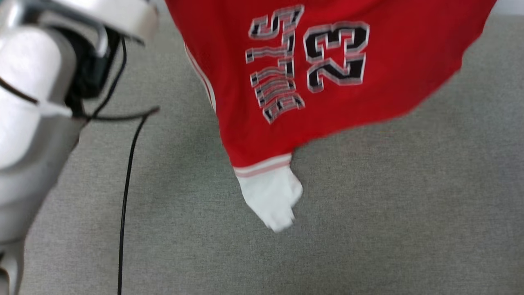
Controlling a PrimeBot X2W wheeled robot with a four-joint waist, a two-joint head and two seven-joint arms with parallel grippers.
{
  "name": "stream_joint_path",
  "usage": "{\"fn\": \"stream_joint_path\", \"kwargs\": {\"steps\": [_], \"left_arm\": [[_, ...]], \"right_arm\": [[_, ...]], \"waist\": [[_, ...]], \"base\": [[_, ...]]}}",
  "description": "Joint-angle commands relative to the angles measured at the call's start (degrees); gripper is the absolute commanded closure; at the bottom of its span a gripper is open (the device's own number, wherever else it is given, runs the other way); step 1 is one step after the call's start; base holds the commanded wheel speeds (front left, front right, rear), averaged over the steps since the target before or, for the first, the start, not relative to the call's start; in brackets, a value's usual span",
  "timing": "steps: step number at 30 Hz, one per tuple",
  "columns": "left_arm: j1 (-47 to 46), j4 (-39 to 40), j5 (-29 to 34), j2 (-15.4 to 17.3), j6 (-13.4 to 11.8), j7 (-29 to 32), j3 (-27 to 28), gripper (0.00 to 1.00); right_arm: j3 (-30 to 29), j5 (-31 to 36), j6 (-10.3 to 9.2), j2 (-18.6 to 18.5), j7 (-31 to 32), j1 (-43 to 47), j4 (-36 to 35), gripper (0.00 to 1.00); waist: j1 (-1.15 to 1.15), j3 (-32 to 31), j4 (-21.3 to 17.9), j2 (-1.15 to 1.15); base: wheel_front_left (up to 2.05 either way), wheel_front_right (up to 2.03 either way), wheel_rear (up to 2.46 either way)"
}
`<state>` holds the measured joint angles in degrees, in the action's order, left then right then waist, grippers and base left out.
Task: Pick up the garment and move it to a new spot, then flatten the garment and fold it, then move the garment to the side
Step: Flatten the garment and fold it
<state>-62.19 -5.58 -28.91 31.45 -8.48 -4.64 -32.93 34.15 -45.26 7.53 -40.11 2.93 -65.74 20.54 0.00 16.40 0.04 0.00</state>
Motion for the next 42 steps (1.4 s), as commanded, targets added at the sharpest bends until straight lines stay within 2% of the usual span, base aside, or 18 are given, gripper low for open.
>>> {"fn": "stream_joint_path", "kwargs": {"steps": [1,11,17,22,31,37,42], "left_arm": [[-3.9,-1.6,0.8,-0.4,0.7,0.3,0.4,1.00],[-25.7,-12.0,3.1,-3.1,4.9,1.7,1.1,1.00],[-37.3,-18.5,4.0,-4.9,7.0,1.3,1.5,1.00],[-42.6,-21.6,5.1,-5.8,8.3,0.8,0.7,1.00],[-40.4,-26.0,5.1,-6.4,8.6,-1.5,-0.7,1.00],[-32.9,-26.0,3.7,-5.4,8.0,-4.0,-1.1,1.00],[-26.5,-24.9,2.9,-5.4,7.2,-5.4,-1.8,1.00]], "right_arm": [[-0.8,1.1,-0.09,1.0,0.3,-3.1,0.9,1.00],[-1.4,4.1,-0.09,3.7,1.4,-20.4,8.1,1.00],[-0.8,5.2,-0.09,3.3,0.6,-31.1,12.5,1.00],[1.3,5.2,-0.09,2.7,-0.5,-36.8,15.2,1.00],[5.6,2.6,-0.09,3.3,-3.6,-36.1,19.8,1.00],[11.6,-0.4,-0.09,4.2,-7.2,-30.2,20.9,1.00],[15.4,-2.0,-0.09,3.0,-9.0,-25.9,19.7,1.00]], "waist": [[0.00,2.2,-0.1,0.00],[0.00,9.4,-0.4,0.00],[0.00,13.9,-0.5,0.00],[0.00,16.8,-0.4,0.00],[0.00,19.3,0.1,0.00],[0.00,17.9,0.3,0.00],[0.00,16.0,0.8,0.00]], "base": [[0.00,0.00,0.00],[0.00,0.00,0.00],[0.00,0.00,0.00],[0.00,0.00,0.00],[0.00,0.00,0.00],[0.00,0.00,0.00],[0.00,0.00,0.00]]}}
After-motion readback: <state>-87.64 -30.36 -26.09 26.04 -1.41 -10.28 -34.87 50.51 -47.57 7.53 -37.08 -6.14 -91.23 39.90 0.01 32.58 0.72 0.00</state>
